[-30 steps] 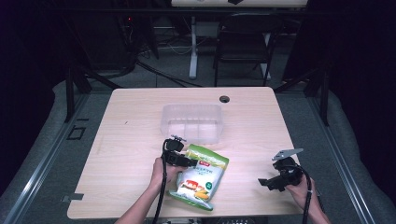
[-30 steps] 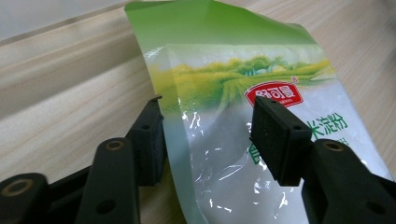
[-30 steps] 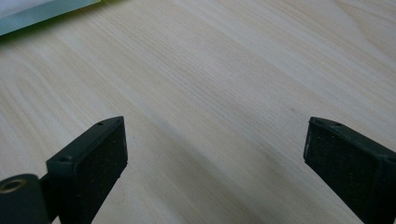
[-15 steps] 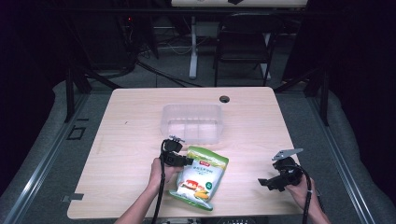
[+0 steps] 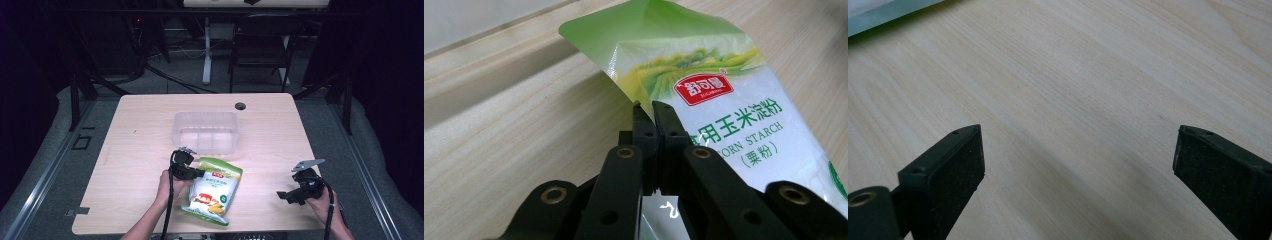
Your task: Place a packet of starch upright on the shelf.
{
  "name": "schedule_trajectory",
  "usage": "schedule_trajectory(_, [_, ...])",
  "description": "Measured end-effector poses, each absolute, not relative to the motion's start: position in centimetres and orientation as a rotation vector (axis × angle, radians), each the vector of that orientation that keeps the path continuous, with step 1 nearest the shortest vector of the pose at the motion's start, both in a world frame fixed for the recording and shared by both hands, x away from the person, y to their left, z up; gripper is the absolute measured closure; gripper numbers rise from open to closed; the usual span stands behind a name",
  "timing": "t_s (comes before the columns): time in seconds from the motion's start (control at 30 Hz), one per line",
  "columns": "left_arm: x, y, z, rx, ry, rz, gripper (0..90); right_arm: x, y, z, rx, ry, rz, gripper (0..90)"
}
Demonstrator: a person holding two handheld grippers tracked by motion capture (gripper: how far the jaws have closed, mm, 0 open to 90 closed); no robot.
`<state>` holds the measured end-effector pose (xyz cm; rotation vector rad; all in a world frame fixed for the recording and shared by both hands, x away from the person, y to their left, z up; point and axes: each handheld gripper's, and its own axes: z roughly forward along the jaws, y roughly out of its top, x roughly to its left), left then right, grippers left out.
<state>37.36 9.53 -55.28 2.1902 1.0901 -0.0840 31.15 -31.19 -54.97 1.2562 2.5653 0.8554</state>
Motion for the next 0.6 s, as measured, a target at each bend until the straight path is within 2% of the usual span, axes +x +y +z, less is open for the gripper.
schedule_trajectory(0.6, [36.8, 11.0, -55.0, 2.169, 1.068, -0.072, 89.8, 31.2, -31.1, -55.0, 1.254, 2.569, 0.855, 5.7])
